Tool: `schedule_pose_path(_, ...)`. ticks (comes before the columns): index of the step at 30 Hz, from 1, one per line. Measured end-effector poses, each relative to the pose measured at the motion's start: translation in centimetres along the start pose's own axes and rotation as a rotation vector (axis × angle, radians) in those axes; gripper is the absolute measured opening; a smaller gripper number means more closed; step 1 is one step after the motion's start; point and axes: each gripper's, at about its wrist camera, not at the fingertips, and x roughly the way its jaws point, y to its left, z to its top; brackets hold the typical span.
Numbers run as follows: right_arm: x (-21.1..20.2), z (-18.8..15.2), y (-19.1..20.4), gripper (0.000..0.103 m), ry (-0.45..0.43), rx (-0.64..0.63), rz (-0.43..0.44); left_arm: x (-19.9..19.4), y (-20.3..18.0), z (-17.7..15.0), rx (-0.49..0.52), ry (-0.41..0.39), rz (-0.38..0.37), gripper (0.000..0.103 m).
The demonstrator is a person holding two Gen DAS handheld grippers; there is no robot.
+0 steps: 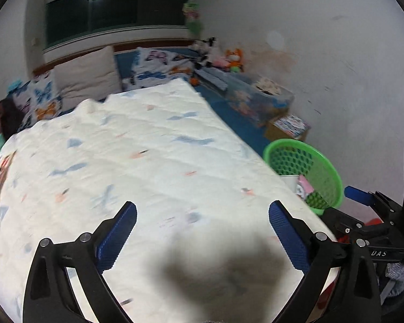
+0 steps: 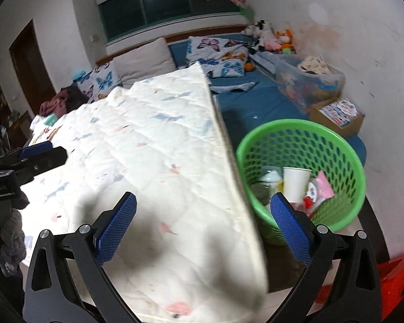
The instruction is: Collect trash
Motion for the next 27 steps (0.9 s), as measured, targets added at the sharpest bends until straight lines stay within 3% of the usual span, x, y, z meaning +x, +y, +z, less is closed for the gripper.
schedule_pose_path(6, 0.5, 0.0, 3.7, 0.099, 0.016, -0.05, 0.035, -2.4, 4.9, -2.0, -0.113, -0.009, 0.068, 0.096)
schedule_pose_path(12, 0.8, -0.6, 6.0, 0.099, 0.024, -0.079, 0.043, -4.4, 7.4, -3.8, -0.157, -0.023, 0.161, 0.096)
schedule_pose_path(19, 0.6, -0.9, 7.5, 0.099, 0.021, -0.107, 0.034, -5.8, 7.9, -5.2, -0.164, -0.027, 0.207, 0.096)
schedule_pose_path(27, -0.3, -1.3, 8.1, 0.099, -0.005, -0.117, 0.015, -6.1, 7.1, -6.3, -0.149, -0.034, 0.206, 0.096)
